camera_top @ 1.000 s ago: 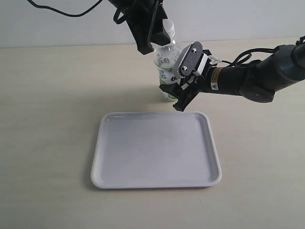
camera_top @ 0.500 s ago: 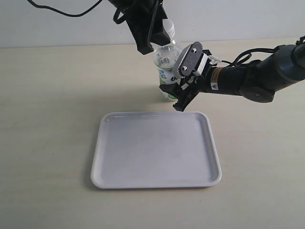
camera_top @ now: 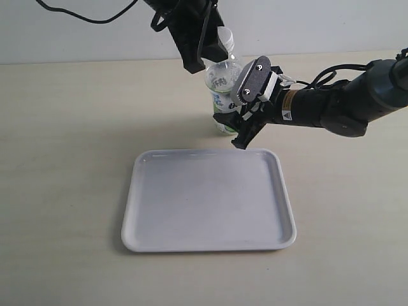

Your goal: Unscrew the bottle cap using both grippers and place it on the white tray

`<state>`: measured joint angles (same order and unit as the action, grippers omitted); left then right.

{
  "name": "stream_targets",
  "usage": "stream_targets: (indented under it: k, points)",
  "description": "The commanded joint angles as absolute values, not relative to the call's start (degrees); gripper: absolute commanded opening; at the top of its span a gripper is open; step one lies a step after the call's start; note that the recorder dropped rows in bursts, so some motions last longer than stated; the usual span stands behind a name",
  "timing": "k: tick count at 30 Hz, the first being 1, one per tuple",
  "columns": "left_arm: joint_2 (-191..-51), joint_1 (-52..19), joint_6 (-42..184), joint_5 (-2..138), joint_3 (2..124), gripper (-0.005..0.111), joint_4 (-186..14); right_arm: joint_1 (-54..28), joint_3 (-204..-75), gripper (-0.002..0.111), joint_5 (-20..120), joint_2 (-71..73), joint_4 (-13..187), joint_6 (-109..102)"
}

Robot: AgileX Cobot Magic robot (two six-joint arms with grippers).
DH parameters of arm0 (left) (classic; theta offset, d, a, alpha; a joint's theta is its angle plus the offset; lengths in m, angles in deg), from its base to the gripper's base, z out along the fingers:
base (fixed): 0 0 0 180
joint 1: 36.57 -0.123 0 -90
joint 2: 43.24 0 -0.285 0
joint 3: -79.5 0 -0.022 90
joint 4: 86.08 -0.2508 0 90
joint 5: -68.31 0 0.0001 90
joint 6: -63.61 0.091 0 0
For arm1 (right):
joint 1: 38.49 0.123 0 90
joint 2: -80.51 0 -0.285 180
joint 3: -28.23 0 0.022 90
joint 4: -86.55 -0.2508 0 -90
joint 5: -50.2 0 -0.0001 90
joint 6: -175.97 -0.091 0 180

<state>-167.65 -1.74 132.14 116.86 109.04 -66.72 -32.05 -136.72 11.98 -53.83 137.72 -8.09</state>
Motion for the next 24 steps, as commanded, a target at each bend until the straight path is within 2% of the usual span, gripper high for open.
stream_targets:
  k: [1,24]
  points:
    - [-167.2,-1.6,132.1,116.8,108.9,0.0,-65.5,-32.4,-135.7,0.0,23.8,-56.0,140.1,-7.1]
    - [-168.3,-1.6,132.1,115.2,108.9,0.0,-64.9,-32.4,-135.7,0.0,23.8,-56.0,140.1,-7.1]
